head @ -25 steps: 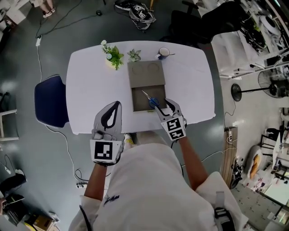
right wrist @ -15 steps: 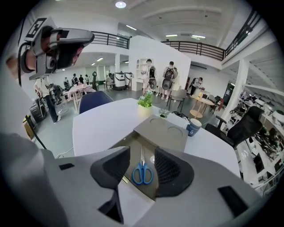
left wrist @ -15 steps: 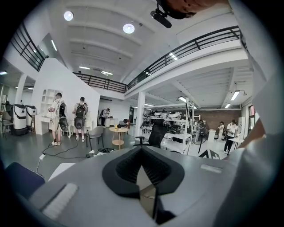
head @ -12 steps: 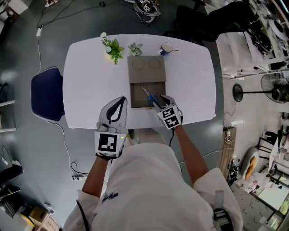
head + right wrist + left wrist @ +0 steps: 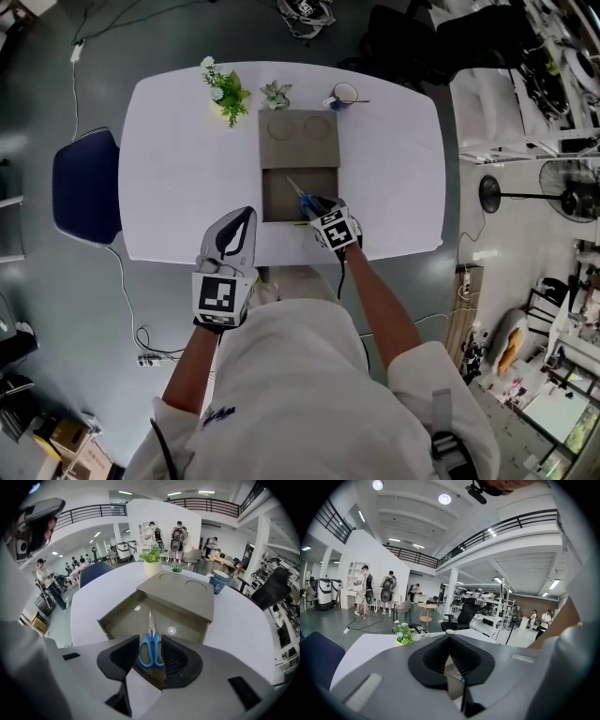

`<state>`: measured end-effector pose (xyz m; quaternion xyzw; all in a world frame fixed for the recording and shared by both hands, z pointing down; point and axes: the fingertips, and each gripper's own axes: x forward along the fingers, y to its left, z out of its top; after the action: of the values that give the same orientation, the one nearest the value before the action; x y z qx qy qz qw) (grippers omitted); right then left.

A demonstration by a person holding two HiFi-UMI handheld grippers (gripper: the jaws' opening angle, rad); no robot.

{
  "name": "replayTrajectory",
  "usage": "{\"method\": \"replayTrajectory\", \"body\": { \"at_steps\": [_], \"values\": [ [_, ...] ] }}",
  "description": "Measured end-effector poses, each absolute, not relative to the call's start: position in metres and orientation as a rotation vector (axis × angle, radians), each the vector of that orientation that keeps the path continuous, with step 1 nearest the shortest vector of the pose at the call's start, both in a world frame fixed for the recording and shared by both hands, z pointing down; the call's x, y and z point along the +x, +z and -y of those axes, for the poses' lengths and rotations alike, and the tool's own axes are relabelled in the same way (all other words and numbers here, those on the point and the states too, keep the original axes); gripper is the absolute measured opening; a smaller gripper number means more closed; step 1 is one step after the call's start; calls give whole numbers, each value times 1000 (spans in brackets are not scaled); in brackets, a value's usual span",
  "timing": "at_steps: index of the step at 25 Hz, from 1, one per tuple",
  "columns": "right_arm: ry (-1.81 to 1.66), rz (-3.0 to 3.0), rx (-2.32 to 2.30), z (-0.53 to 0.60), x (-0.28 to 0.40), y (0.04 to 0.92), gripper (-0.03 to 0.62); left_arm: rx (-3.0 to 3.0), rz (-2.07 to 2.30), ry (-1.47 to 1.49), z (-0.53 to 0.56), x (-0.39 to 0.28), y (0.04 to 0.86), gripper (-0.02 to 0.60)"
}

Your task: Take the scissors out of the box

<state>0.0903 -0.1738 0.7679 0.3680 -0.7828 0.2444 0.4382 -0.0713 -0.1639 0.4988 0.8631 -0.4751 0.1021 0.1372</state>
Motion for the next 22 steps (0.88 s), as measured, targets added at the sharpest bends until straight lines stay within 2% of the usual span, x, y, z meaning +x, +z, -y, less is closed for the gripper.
{"method": "replayTrajectory", "body": {
  "at_steps": [18,22],
  "values": [
    [614,1823,751,170,93,824,143,2446,1374,342,156,-73,517,0],
    [595,1800,745,171,94,823,121,2434,1376,345,153,-72,516,0]
  ]
}}
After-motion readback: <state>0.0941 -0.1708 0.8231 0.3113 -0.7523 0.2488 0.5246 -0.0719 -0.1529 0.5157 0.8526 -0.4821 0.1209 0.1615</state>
